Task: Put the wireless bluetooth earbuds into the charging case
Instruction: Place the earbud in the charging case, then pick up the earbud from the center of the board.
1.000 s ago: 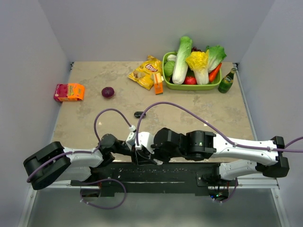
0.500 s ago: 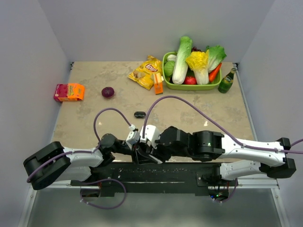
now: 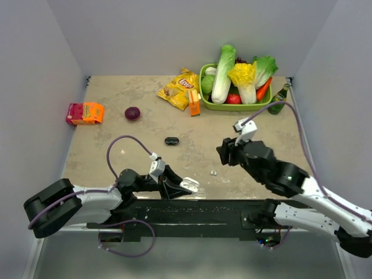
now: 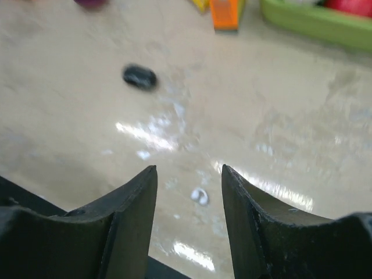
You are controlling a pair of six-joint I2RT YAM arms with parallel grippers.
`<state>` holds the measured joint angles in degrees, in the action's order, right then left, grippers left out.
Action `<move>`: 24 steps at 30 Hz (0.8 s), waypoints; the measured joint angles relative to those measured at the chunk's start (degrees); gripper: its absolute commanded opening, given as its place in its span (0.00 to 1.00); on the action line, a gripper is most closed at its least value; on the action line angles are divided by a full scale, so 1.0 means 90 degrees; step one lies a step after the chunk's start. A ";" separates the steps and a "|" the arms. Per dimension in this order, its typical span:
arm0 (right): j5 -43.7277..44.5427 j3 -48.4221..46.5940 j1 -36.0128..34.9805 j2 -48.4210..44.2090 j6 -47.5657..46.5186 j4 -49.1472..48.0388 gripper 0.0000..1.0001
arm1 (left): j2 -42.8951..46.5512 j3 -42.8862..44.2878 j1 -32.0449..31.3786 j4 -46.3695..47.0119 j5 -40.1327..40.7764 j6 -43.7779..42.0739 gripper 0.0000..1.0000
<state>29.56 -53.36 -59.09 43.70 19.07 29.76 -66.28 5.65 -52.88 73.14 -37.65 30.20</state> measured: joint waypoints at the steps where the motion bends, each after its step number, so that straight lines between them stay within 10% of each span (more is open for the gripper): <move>1: -0.0153 0.0289 0.0221 0.0121 0.0087 -0.0095 0.46 | 0.0095 -0.0090 0.0000 0.0002 0.0177 -0.0027 0.00; 11: -0.1129 0.2256 0.0665 0.1773 0.0869 -0.1202 0.06 | 0.0971 -0.0306 0.0000 -0.0002 0.1260 -0.0316 0.00; 24: -0.1554 0.2552 0.0750 0.2895 0.1241 -0.2135 0.00 | 0.0784 -0.0306 0.0000 -0.0005 0.1382 -0.0384 0.00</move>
<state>15.57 -30.39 -52.34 69.76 30.24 10.55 -59.22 2.90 -52.88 73.10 -25.21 26.74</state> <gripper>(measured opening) 0.007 0.347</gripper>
